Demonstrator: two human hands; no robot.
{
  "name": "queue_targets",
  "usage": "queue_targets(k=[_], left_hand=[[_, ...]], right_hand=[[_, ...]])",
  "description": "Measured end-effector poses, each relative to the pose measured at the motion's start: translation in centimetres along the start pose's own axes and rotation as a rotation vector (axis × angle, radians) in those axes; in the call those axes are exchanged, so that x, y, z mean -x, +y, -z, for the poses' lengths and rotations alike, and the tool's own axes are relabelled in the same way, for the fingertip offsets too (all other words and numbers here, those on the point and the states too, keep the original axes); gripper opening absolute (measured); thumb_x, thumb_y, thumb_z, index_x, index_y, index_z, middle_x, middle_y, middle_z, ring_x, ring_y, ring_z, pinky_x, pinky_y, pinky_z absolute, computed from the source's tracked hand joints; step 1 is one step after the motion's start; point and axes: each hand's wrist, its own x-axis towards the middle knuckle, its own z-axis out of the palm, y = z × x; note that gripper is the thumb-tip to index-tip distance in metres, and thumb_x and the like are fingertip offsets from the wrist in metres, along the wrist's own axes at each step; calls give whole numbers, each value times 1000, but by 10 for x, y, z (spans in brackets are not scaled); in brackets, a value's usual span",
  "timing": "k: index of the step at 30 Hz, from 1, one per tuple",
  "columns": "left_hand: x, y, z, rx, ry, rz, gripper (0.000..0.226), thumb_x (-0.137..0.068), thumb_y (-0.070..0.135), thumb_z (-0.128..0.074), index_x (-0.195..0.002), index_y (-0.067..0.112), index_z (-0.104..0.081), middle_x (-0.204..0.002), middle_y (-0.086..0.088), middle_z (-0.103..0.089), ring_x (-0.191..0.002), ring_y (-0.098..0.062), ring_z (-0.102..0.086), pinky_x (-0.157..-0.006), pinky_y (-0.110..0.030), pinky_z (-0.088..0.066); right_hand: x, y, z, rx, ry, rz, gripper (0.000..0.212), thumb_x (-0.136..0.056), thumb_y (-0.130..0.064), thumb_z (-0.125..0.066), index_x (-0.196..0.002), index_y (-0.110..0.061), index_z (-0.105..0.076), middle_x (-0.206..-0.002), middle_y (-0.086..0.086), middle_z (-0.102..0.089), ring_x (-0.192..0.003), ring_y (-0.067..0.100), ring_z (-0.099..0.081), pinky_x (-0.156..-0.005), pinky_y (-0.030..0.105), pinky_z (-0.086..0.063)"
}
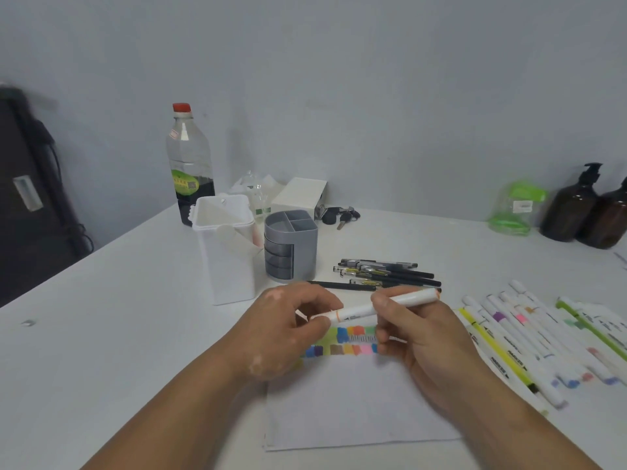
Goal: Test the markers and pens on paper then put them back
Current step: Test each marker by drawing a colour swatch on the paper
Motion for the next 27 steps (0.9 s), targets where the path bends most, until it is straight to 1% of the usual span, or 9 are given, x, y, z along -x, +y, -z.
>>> queue_targets(k=[1,3,7,12,18,20,23,25,27], left_hand=[[1,1,-2,-7,-23,-8,24,-96,19,-62,-105,39,-71,-94,20,-67,-79,-5,-66,-67,-15,-52],[2,5,-5,-48,-56,-37,24,-98,23,-59,-112,41,-67,-97,22,-67,-81,-5,-66,-68,-15,-52],[2,9,-9,-147,-97,-112,23,-104,34,-50,-122,37,-63,-100,14,-68,-88,-8,-59,-75,-19,-47],[3,11,-8,-178,-126,-115,28,-106,41,-39,-100,26,-63,-83,7,-61,-79,-11,-54,-72,-27,-45],[3,14,-4,-137,-112,-141,39,-94,60,-40,-96,31,-66,-74,11,-61,-69,-7,-56,-60,-15,-42],[4,13,0,-113,-132,-127,39,-92,64,-42,-98,35,-68,-77,14,-63,-69,-4,-56,-59,-12,-44],[3,4,11,-132,-92,-76,28,-91,63,-54,-98,39,-68,-71,16,-61,-62,-2,-53,-57,-13,-42],[1,-5,20,-176,-39,5,15,-90,51,-67,-88,36,-69,-59,16,-54,-55,-2,-48,-52,-15,-38],[-2,-13,26,-243,-41,78,14,-84,42,-77,-77,34,-68,-54,18,-49,-54,-3,-45,-52,-17,-34]], right_hand=[[1,1,-2,21,9,13,6,-81,-26,-80,-82,-21,-78,-66,5,-61,-59,16,-60,-53,28,-53],[2,4,-5,55,15,56,8,-88,-19,-76,-81,-21,-78,-64,6,-62,-58,17,-60,-53,27,-53],[5,5,-12,54,-14,107,7,-87,-23,-78,-82,-18,-76,-65,9,-65,-56,19,-61,-53,28,-53],[6,8,-13,81,-44,99,15,-76,-28,-83,-85,-19,-75,-67,10,-66,-58,22,-61,-55,31,-53],[8,9,-16,33,-140,77,8,-78,-25,-79,-86,-25,-76,-72,7,-69,-62,17,-62,-55,28,-52],[9,9,-17,54,-140,91,7,-77,-25,-79,-83,-23,-75,-70,7,-68,-61,16,-62,-54,27,-52],[8,6,-16,22,-13,107,10,-75,-23,-75,-71,-20,-67,-59,7,-59,-52,18,-54,-47,27,-47],[8,3,-14,6,41,102,10,-74,-21,-68,-65,-20,-63,-54,6,-54,-49,19,-49,-42,27,-43],[11,3,-15,39,4,76,8,-74,-21,-63,-68,-17,-68,-54,9,-57,-48,20,-51,-41,28,-44]])
